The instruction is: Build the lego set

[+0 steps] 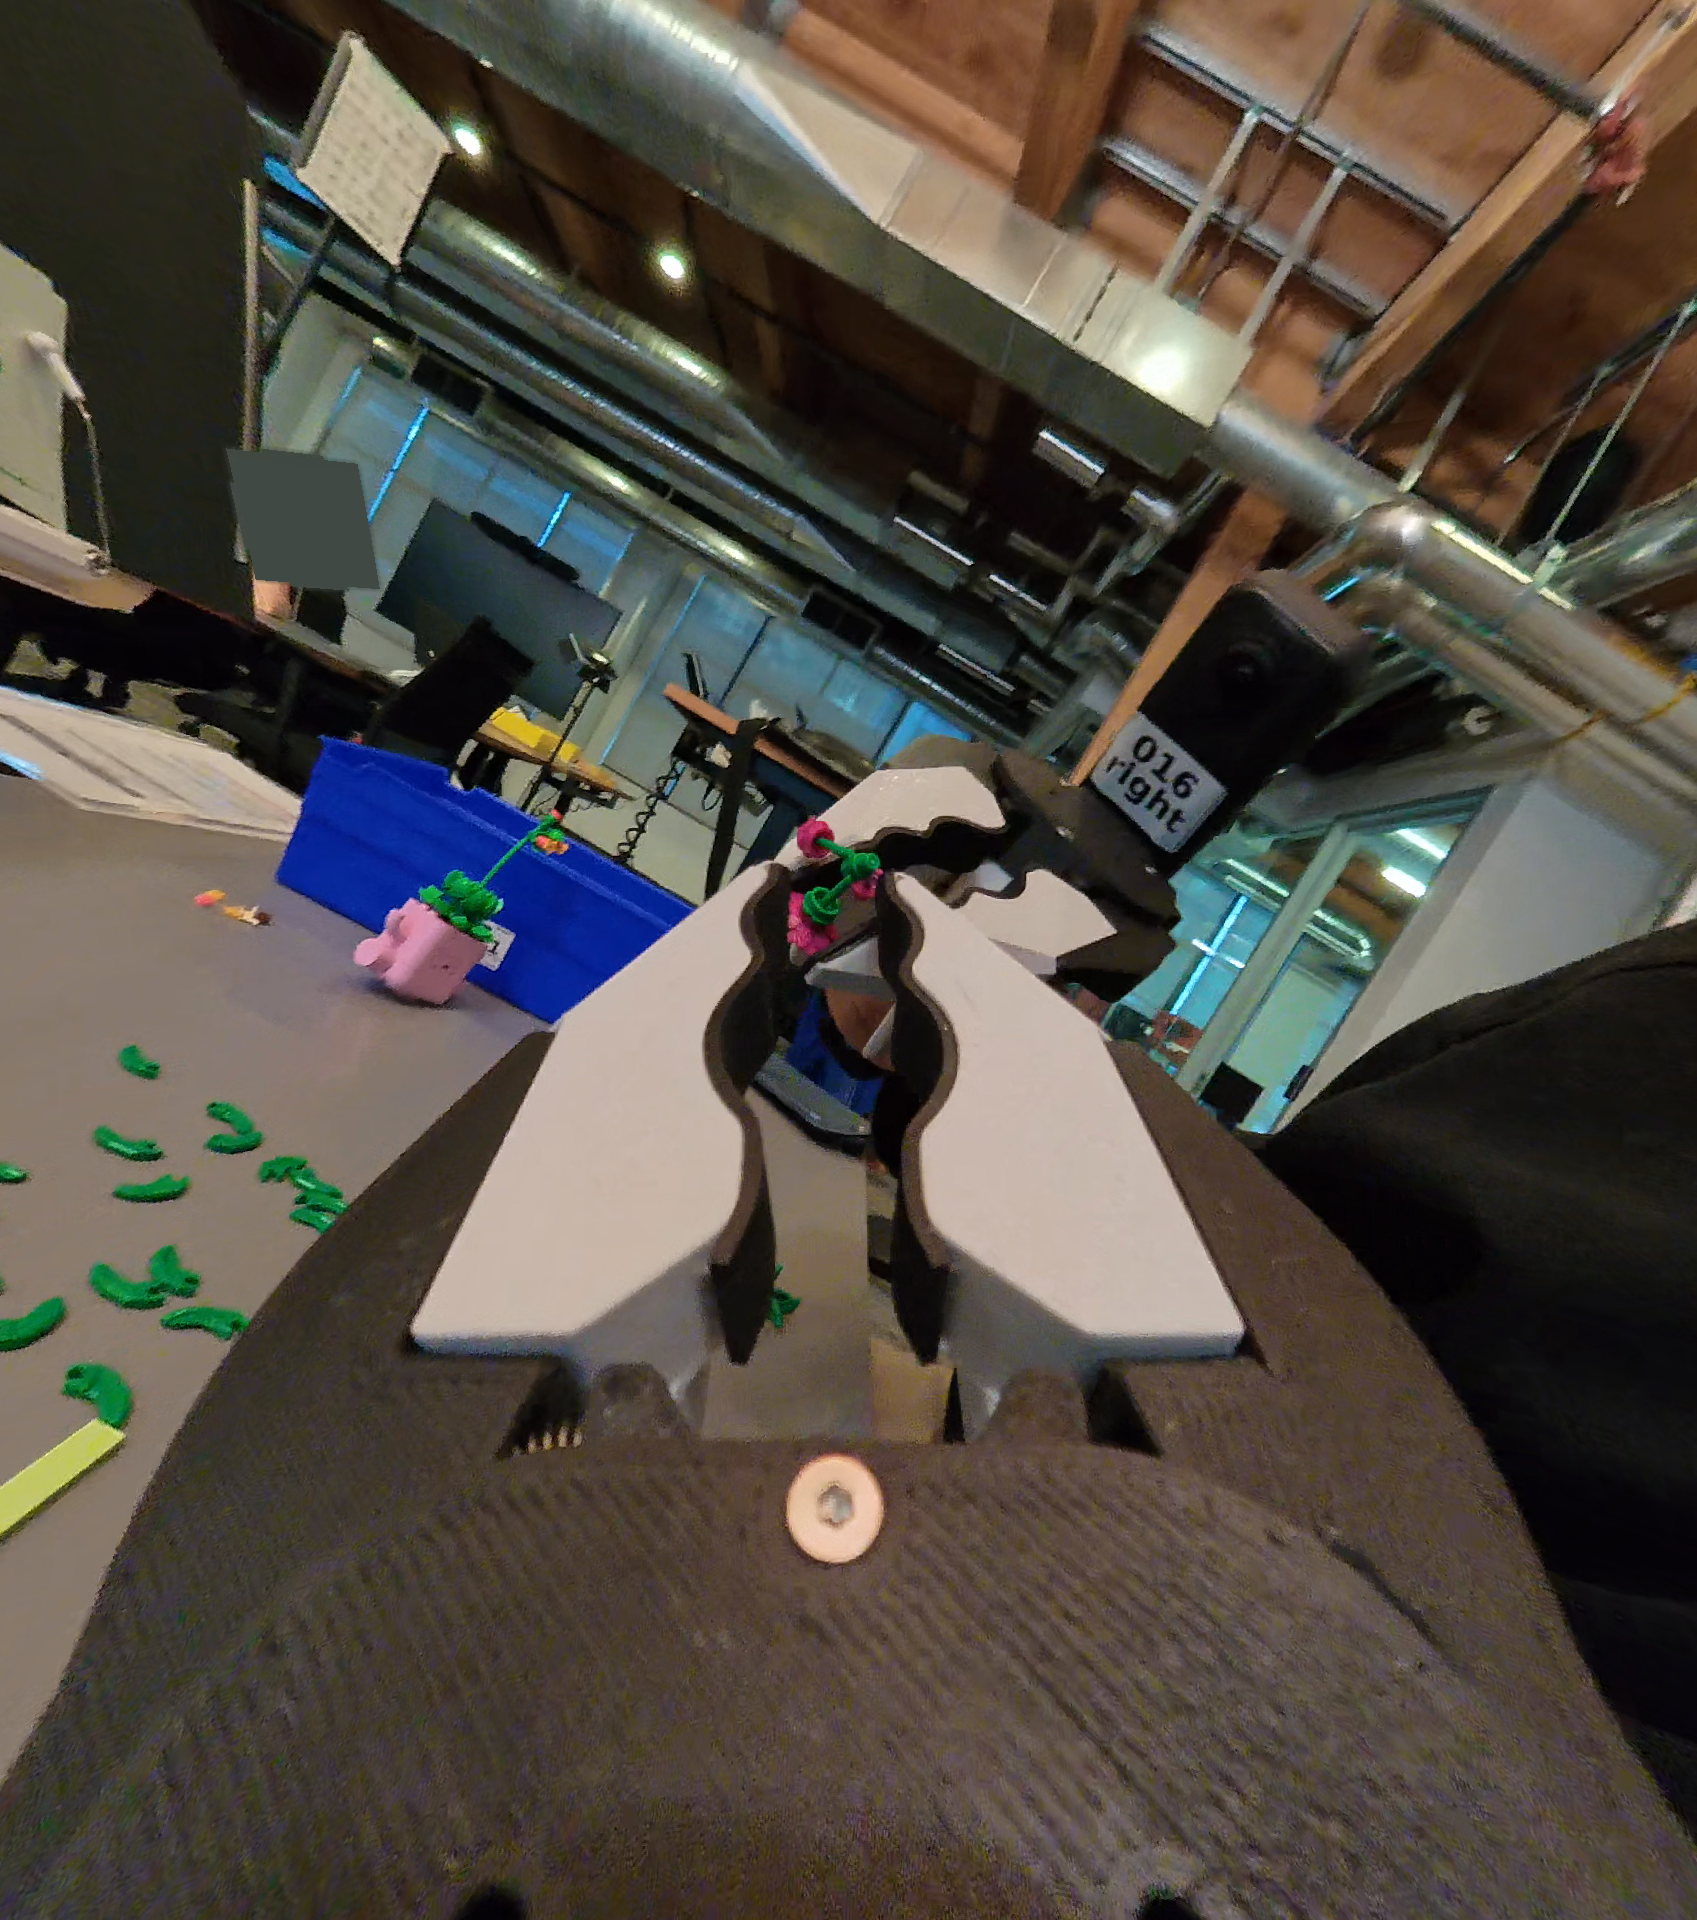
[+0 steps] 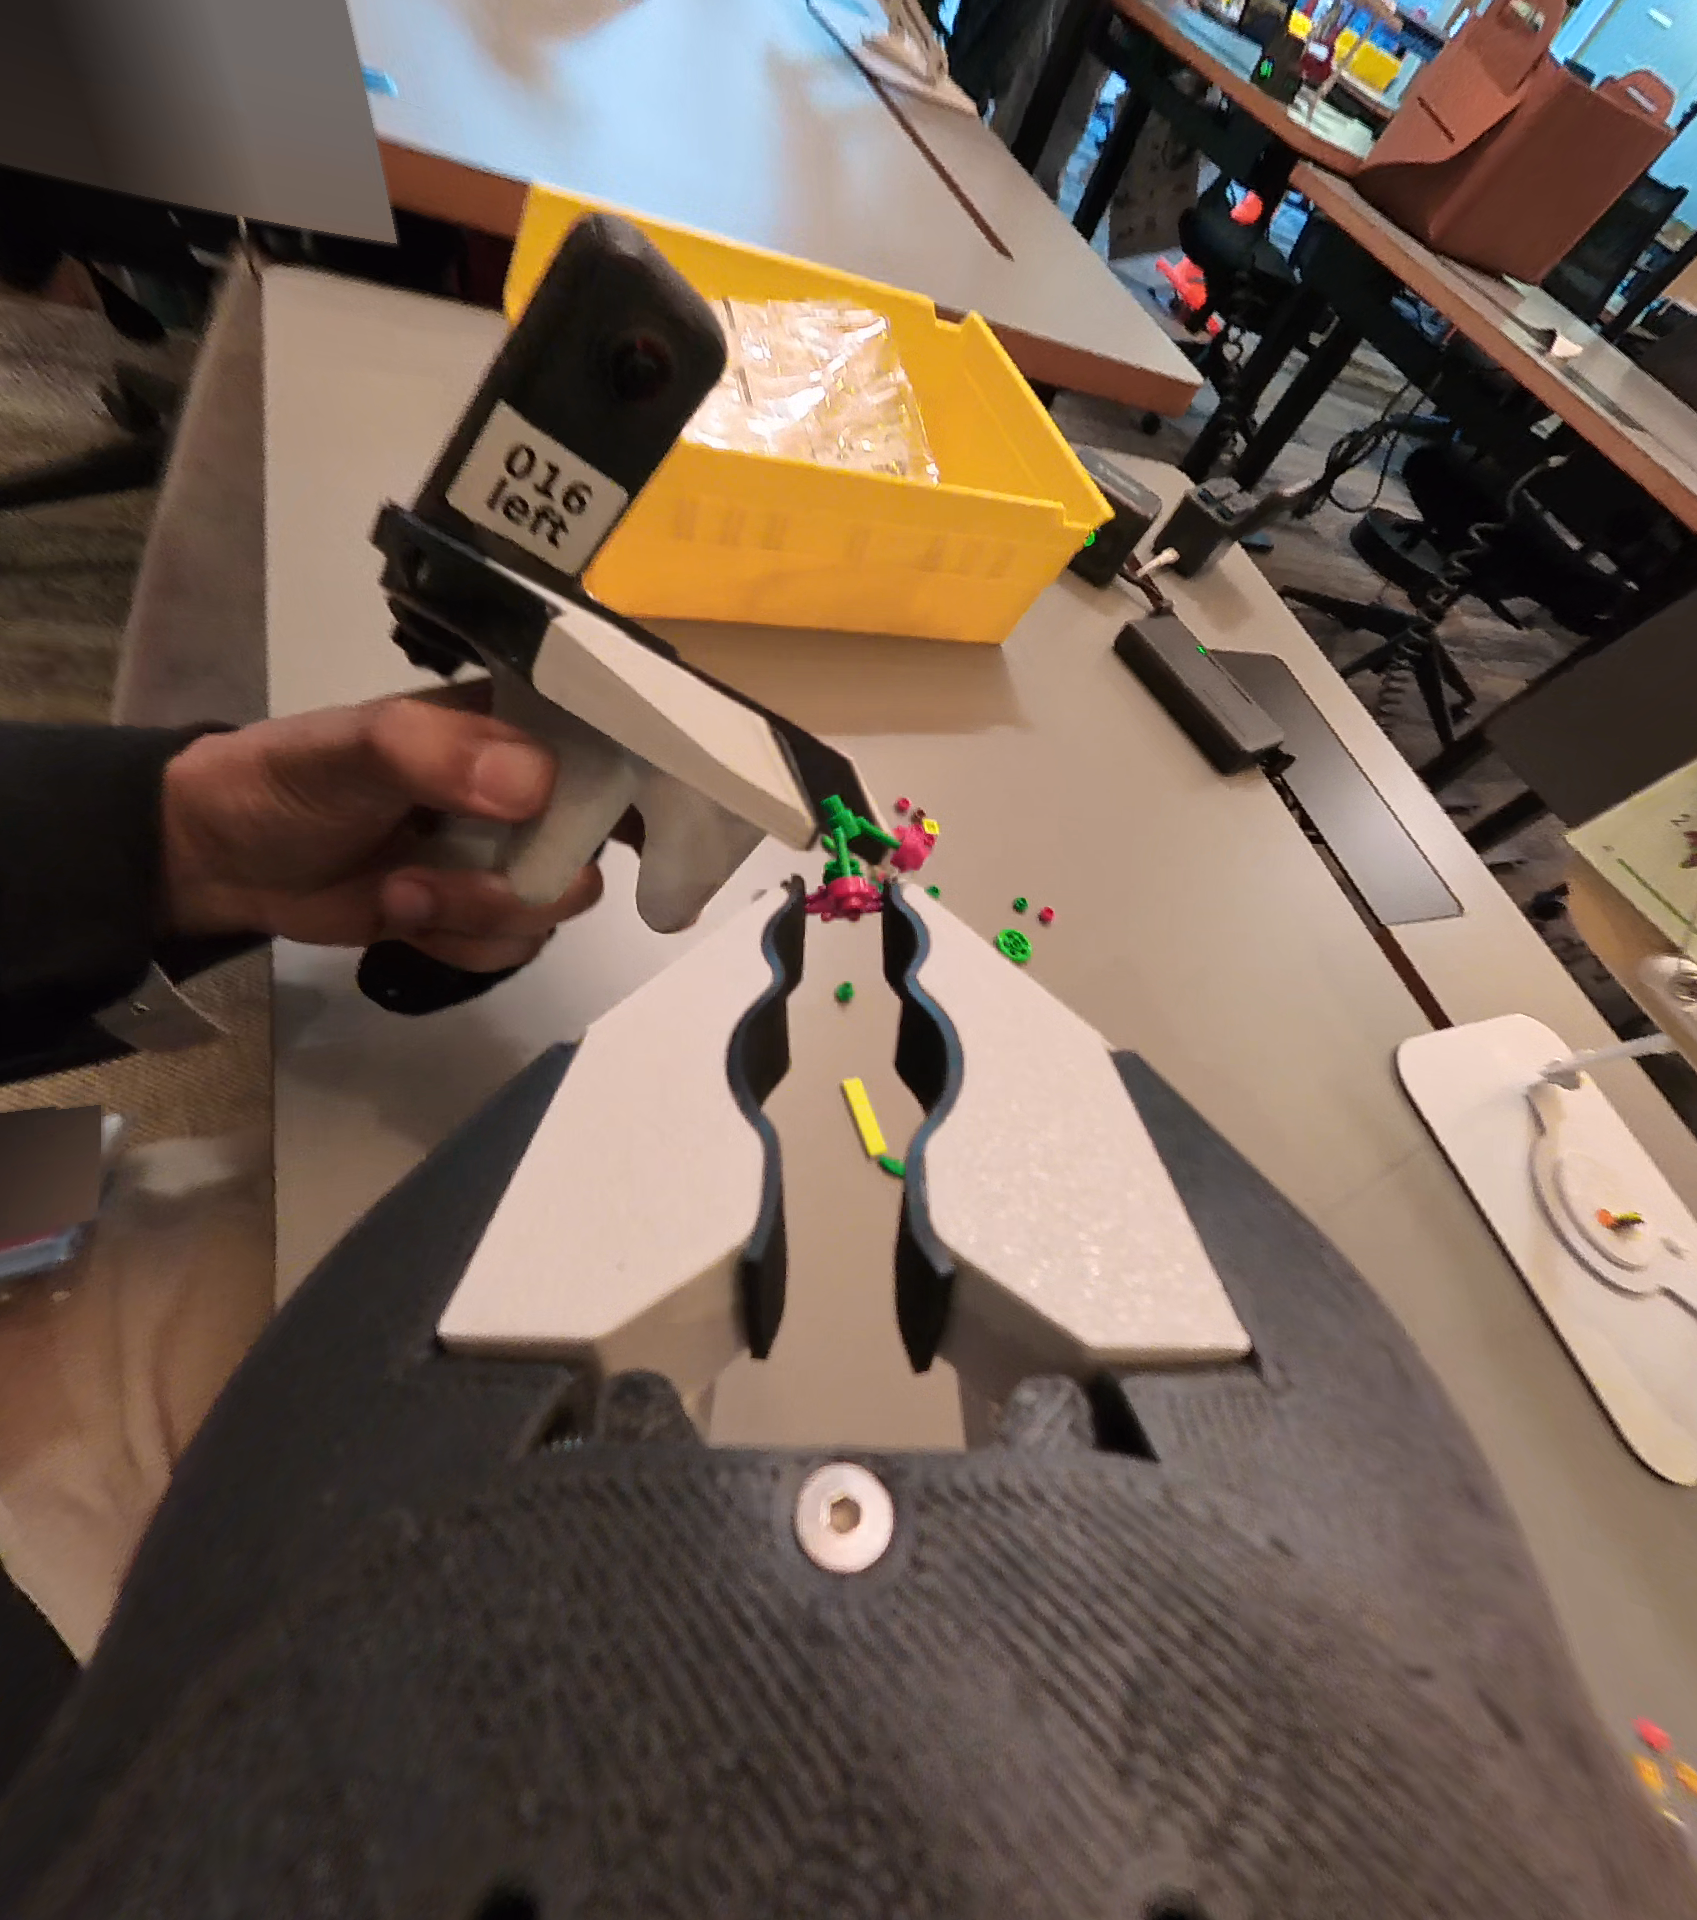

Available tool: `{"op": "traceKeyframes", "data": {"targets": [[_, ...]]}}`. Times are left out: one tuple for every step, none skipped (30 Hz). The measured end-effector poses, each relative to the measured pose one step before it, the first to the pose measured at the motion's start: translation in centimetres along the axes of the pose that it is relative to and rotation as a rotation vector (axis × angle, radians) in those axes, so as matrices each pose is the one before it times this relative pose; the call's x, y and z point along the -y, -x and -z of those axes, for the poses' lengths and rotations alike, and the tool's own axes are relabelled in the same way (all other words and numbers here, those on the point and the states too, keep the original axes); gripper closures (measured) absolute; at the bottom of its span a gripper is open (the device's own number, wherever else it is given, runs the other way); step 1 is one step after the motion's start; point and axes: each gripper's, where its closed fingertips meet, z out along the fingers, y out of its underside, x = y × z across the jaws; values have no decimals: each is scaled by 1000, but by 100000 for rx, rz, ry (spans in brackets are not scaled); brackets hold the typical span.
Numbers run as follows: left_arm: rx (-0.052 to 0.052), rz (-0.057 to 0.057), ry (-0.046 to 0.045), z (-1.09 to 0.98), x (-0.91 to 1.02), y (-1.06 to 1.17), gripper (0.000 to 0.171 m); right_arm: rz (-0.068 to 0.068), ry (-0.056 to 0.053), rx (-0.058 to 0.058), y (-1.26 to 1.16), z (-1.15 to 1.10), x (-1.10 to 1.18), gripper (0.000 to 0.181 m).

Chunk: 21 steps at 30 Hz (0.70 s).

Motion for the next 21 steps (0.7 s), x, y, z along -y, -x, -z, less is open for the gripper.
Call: {"op": "traceKeyframes", "data": {"targets": [[425, -407, 463, -44, -114, 78, 159, 1321, 1387, -643, 15, -36, -169, 168], [-104, 42, 196, -24, -74, 24, 161, 1210, 1345, -690, 11, -46, -157, 168], [-581, 369, -270, -4, 6, -29, 165, 1100, 1231, -851, -28, -35, -145, 168], [-685, 294, -297, -4, 12, -55, 168, 729, 1068, -587, -15, -25, -128, 168], [23, -119, -160, -3, -9, 37, 168, 128, 596, -98, 18, -6, -63, 168], [-249, -415, -415, 1, 21, -27, 168, -133, 180, 130, 31, 42, 10, 168], [-414, -157, -561, -2, 57, -71, 168, -136, -274, 117, 18, 68, 74, 168], [-216, 128, -997, 9, 125, -29, 169, -212, -526, -136, -24, 83, 112, 168], [-327, 270, -1653, 58, 166, -15, 169, -390, -810, -106, -13, 79, 153, 167], [-677, 1128, -2063, 81, 199, 10, 170, -519, -900, 141, 10, 101, 179, 167], [-1377, 1985, -2562, 106, 262, -24, 169, -534, -964, 621, 81, 109, 197, 167], [-2134, 2530, -3741, 181, 464, -107, 169, -719, -664, 702, 56, 126, 149, 166], [-1644, 2018, -3969, 250, 528, -79, 169, -867, -339, 534, 3, 120, 66, 163], [-906, 537, -2810, 232, 401, -67, 169, -1302, -529, 350, -61, 133, 42, 160], [-65, -995, -1362, 179, 248, -32, 169, -2069, -1151, 306, -97, 142, 101, 156], [790, -2149, -300, 116, 143, -16, 169, -2947, -2000, 478, -102, 130, 203, 151], [1585, -3621, -5, 59, 108, -25, 169, -3612, -3035, 953, -39, 117, 343, 143], [2245, -5238, 161, 5, 60, -74, 170, -3801, -3649, 1166, 37, 89, 420, 137], [3133, -6251, 736, -53, -10, -55, 170, -3034, -3672, 698, 39, 59, 443, 132], [3501, -7396, 1735, -116, -148, -102, 170, -1494, -3295, 349, 79, 28, 418, 129], [4116, -8257, 3064, -187, -285, -78, 169, -138, -2273, 337, 169, 9, 305, 128]]}}
